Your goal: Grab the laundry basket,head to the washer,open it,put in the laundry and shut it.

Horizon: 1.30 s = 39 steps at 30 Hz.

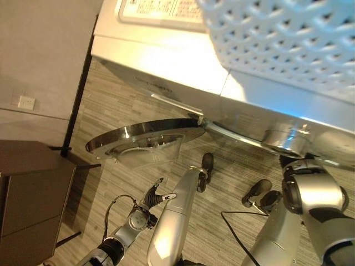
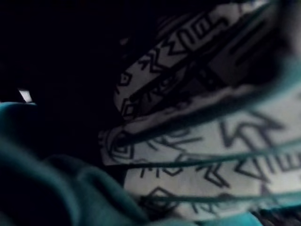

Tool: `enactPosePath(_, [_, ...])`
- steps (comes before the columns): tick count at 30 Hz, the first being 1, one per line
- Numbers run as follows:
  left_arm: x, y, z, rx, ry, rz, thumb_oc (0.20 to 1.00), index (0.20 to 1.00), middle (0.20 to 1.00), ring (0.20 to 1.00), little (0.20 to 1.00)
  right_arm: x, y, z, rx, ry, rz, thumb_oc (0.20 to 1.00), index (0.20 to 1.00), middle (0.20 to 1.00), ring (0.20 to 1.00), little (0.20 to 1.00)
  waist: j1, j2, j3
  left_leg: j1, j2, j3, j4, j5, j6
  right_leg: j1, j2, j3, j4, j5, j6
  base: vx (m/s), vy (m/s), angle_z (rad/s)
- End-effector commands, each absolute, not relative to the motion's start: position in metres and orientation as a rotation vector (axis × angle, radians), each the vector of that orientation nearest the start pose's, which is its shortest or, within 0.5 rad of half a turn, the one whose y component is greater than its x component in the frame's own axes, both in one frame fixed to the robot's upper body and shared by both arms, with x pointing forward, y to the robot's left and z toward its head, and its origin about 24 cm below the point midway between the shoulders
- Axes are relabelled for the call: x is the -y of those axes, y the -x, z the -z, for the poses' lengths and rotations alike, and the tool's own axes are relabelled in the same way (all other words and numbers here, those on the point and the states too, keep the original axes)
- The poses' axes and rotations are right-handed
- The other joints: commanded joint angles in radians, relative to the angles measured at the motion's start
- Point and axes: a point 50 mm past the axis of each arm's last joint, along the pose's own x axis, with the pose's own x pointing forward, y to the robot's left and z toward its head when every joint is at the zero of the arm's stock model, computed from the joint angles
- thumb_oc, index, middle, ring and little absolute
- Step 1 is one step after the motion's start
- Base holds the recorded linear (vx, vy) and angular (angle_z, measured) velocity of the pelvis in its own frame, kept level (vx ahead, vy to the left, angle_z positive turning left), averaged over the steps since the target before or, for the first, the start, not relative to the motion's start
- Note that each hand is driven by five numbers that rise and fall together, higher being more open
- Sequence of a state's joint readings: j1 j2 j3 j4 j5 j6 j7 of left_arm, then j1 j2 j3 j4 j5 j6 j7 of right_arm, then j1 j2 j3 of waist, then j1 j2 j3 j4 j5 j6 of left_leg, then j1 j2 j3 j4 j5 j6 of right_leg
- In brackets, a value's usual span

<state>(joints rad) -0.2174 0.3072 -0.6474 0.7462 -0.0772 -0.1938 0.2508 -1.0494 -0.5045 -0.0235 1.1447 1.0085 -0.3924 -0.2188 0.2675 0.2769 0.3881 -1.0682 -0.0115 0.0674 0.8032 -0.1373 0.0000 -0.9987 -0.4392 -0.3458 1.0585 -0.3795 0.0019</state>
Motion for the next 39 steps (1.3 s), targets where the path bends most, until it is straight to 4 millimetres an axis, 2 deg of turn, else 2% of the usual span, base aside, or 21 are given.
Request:
enactPosePath(1, [-0.163,-0.215,0.092,-0.484,-0.563,0.238,1.000,1.000,1.000,1.000,1.000,0.320,-0.376,-0.250,0.607,-0.641,0.576,0.520,0.520,0.520,0.520,0.520,0.014,0.011,0.013,0.020,-0.036,0.053,0.146,-0.164,0.036,0.056,0.026,0.072,-0.022,-0.004,0.083,0.01,0.030,0.06])
enactPosePath(2, [-0.166,-0.213,0.094,-0.501,-0.562,0.235,1.000,1.000,1.000,1.000,1.000,0.322,-0.376,-0.240,0.545,-0.580,0.616,1.000,1.000,1.000,1.000,1.000,0.014,0.010,0.013,0.018,-0.035,0.052,0.148,-0.164,0.036,0.054,0.026,0.074,-0.020,-0.002,0.082,0.00,0.036,0.02])
enactPosePath(3, [-0.167,-0.209,0.098,-0.525,-0.568,0.234,1.000,1.000,1.000,1.000,1.000,0.322,-0.379,-0.227,0.454,-0.507,0.673,1.000,1.000,1.000,1.000,1.000,0.012,0.009,0.014,0.019,-0.032,0.053,0.146,-0.164,0.037,0.051,0.028,0.078,-0.018,0.000,0.080,0.00,0.000,0.00])
enactPosePath(4, [-0.166,-0.209,0.098,-0.524,-0.565,0.233,1.000,1.000,1.000,1.000,1.000,0.321,-0.380,-0.229,0.452,-0.501,0.675,1.000,1.000,1.000,1.000,1.000,0.010,0.009,0.015,0.019,-0.031,0.055,0.146,-0.164,0.037,0.049,0.029,0.080,-0.018,0.000,0.080,0.00,0.055,-0.04])
enactPosePath(5, [-0.168,-0.206,0.103,-0.554,-0.571,0.227,1.000,1.000,1.000,1.000,1.000,0.309,-0.388,-0.201,0.275,-0.439,0.638,1.000,1.000,1.000,1.000,1.000,0.006,0.002,0.015,0.025,-0.026,0.062,0.130,-0.158,0.038,0.046,0.038,0.089,-0.030,0.006,0.076,-0.01,0.041,-0.14])
enactPosePath(8, [-0.163,-0.214,0.096,-0.513,-0.552,0.222,1.000,1.000,1.000,1.000,1.000,0.301,-0.387,-0.156,0.097,-0.435,0.667,1.000,1.000,1.000,1.000,1.000,-0.002,0.000,0.013,0.052,-0.022,0.064,0.069,-0.135,0.037,0.059,0.042,0.086,-0.073,0.024,0.079,-0.03,0.024,-0.15])
enactPosePath(12, [-0.156,-0.220,0.093,-0.494,-0.547,0.225,1.000,1.000,1.000,1.000,1.000,0.273,-0.376,-0.088,-0.075,-0.448,0.644,1.000,1.000,1.000,1.000,1.000,-0.025,-0.017,0.011,0.188,-0.022,0.059,-0.160,-0.034,0.022,0.182,0.088,0.039,-0.253,0.109,0.103,-0.08,0.010,-0.11])
enactPosePath(15, [-0.169,-0.201,0.117,-0.673,-0.478,0.110,1.000,1.000,1.000,1.000,1.000,0.238,-0.340,-0.007,-0.272,-0.453,0.565,1.000,1.000,1.000,1.000,1.000,-0.065,-0.064,-0.011,0.350,-0.022,0.051,-0.345,0.045,0.003,0.340,0.139,0.024,-0.421,0.170,0.100,0.01,0.003,-0.12])
enactPosePath(16, [-0.169,-0.199,0.118,-0.677,-0.477,0.109,1.000,1.000,1.000,1.000,1.000,0.237,-0.339,-0.005,-0.275,-0.454,0.563,1.000,1.000,1.000,1.000,1.000,-0.068,-0.064,-0.010,0.359,-0.022,0.051,-0.353,0.048,0.002,0.349,0.141,0.023,-0.428,0.173,0.099,0.07,-0.017,-0.12])
enactPosePath(17, [-0.174,-0.188,0.128,-0.755,-0.429,0.065,1.000,1.000,1.000,1.000,1.000,0.223,-0.307,0.038,-0.399,-0.417,0.498,1.000,1.000,1.000,1.000,1.000,-0.091,-0.096,-0.026,0.431,-0.021,0.045,-0.420,0.079,-0.006,0.424,0.162,0.017,-0.498,0.197,0.097,0.07,-0.012,-0.25])
enactPosePath(19, [-0.179,-0.175,0.135,-0.807,-0.413,0.050,1.000,1.000,1.000,1.000,1.000,0.202,-0.280,0.066,-0.502,-0.222,0.341,1.000,1.000,1.000,1.000,1.000,-0.116,-0.122,-0.036,0.506,-0.013,0.043,-0.490,0.113,-0.012,0.500,0.184,0.009,-0.566,0.222,0.095,0.06,-0.022,-0.19])
enactPosePath(21, [-0.184,-0.160,0.142,-0.867,-0.408,0.029,1.000,1.000,1.000,1.000,1.000,0.185,-0.256,0.085,-0.557,-0.088,0.199,1.000,1.000,1.000,1.000,1.000,-0.143,-0.151,-0.047,0.579,-0.002,0.044,-0.550,0.139,-0.018,0.570,0.206,0.003,-0.624,0.237,0.092,0.04,-0.050,-0.29])
enactPosePath(23, [-0.187,-0.150,0.147,-0.908,-0.399,0.014,1.000,1.000,1.000,1.000,1.000,0.181,-0.232,0.101,-0.622,0.027,0.110,1.000,1.000,1.000,1.000,1.000,-0.161,-0.174,-0.072,0.658,0.008,0.046,-0.618,0.169,-0.028,0.653,0.227,-0.011,-0.692,0.252,0.094,0.07,-0.094,-0.29])
enactPosePath(25, [-0.196,-0.125,0.155,-0.988,-0.394,-0.005,1.000,1.000,1.000,1.000,1.000,0.189,-0.194,0.119,-0.705,0.021,0.095,1.000,1.000,1.000,1.000,1.000,-0.190,-0.198,-0.128,0.791,0.017,0.042,-0.717,0.206,-0.051,0.790,0.255,-0.040,-0.805,0.275,0.102,0.08,-0.142,-0.13])
enactPosePath(26, [-0.196,-0.125,0.156,-0.989,-0.394,-0.004,1.000,1.000,1.000,1.000,1.000,0.189,-0.194,0.119,-0.706,0.021,0.095,1.000,1.000,1.000,1.000,1.000,-0.191,-0.197,-0.127,0.794,0.017,0.041,-0.719,0.208,-0.051,0.794,0.256,-0.041,-0.808,0.276,0.102,-0.02,-0.107,0.06])
enactPosePath(27, [-0.199,-0.113,0.159,-1.021,-0.398,0.004,1.000,1.000,1.000,1.000,1.000,0.197,-0.183,0.123,-0.728,0.040,0.094,1.000,1.000,1.000,1.000,1.000,-0.194,-0.200,-0.163,0.831,0.028,0.048,-0.759,0.239,-0.052,0.840,0.268,-0.063,-0.864,0.308,0.097,-0.03,-0.073,0.11])
enactPosePath(29, [-0.204,-0.100,0.162,-1.070,-0.403,0.014,1.000,1.000,1.000,1.000,1.000,0.204,-0.173,0.126,-0.755,0.086,0.079,1.000,1.000,1.000,1.000,1.000,-0.195,-0.212,-0.197,0.873,0.032,0.053,-0.784,0.244,-0.057,0.886,0.282,-0.062,-0.902,0.313,0.097,0.04,-0.105,0.03])
enactPosePath(31, [-0.212,-0.085,0.165,-1.139,-0.416,0.053,1.000,1.000,1.000,1.000,1.000,0.223,-0.141,0.143,-0.927,0.130,0.071,1.000,1.000,1.000,1.000,1.000,-0.187,-0.231,-0.246,0.930,0.035,0.058,-0.818,0.250,-0.064,0.949,0.299,-0.066,-0.946,0.318,0.096,0.08,-0.130,0.01])
enactPosePath(37, [-0.216,-0.062,0.170,-1.237,-0.405,0.077,1.000,1.000,1.000,1.000,1.000,0.252,-0.080,0.158,-1.139,-0.012,0.300,1.000,1.000,1.000,1.000,1.000,-0.196,-0.241,-0.331,1.014,0.038,0.074,-0.883,0.257,-0.070,1.031,0.319,-0.055,-1.030,0.342,0.104,0.08,-0.045,-0.02])
enactPosePath(38, [-0.218,-0.056,0.171,-1.264,-0.344,0.020,1.000,1.000,1.000,1.000,1.000,0.261,-0.056,0.161,-1.161,-0.194,0.498,1.000,1.000,1.000,1.000,1.000,-0.206,-0.246,-0.353,1.028,0.038,0.081,-0.891,0.256,-0.071,1.045,0.323,-0.051,-1.048,0.352,0.107,0.08,-0.045,-0.09])
enactPosePath(39, [-0.216,-0.054,0.172,-1.274,-0.318,0.010,1.000,1.000,1.000,1.000,1.000,0.263,-0.048,0.161,-1.165,-0.260,0.562,1.000,1.000,1.000,1.000,1.000,-0.209,-0.249,-0.360,1.033,0.038,0.082,-0.891,0.253,-0.071,1.050,0.324,-0.051,-1.050,0.354,0.107,0.09,-0.035,-0.12])
